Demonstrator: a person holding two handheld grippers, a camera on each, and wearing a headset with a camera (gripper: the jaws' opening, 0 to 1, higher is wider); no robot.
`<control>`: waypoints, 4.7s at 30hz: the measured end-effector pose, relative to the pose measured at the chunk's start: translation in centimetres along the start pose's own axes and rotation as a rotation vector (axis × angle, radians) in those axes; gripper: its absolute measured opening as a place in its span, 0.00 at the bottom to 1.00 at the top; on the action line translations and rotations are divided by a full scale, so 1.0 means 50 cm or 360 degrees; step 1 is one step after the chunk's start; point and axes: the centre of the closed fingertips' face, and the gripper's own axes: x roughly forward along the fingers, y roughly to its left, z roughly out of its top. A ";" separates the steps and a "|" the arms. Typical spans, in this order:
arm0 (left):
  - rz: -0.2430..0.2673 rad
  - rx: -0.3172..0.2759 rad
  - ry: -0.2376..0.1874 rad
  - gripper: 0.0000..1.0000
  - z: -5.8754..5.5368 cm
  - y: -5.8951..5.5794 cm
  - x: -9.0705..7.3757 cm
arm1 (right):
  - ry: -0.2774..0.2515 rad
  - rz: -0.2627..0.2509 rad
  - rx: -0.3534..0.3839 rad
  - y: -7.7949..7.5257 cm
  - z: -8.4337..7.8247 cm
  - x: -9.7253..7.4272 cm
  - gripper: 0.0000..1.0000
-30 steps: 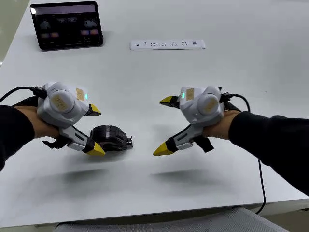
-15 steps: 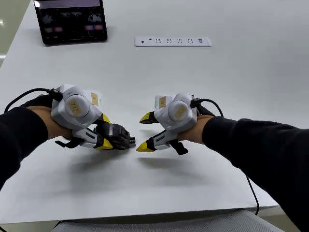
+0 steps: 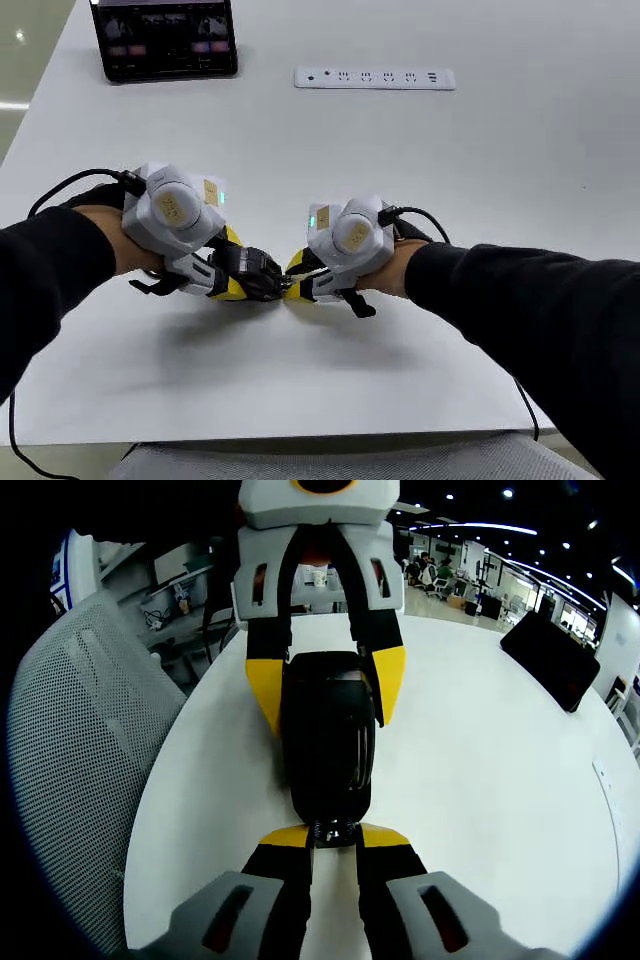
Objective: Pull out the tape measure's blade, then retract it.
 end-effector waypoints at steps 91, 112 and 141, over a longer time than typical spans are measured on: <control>0.0038 -0.0031 -0.0019 0.31 0.002 -0.001 -0.002 | 0.0128 -0.0078 0.0183 -0.009 -0.170 -0.165 0.08; 0.0048 -0.0040 -0.0033 0.31 0.002 0.001 -0.002 | 0.0151 -0.0105 0.0209 -0.014 -0.211 -0.203 0.08; 0.0068 -0.0057 -0.0046 0.31 0.004 0.001 -0.001 | 0.0211 -0.0106 0.0252 -0.015 -0.271 -0.251 0.08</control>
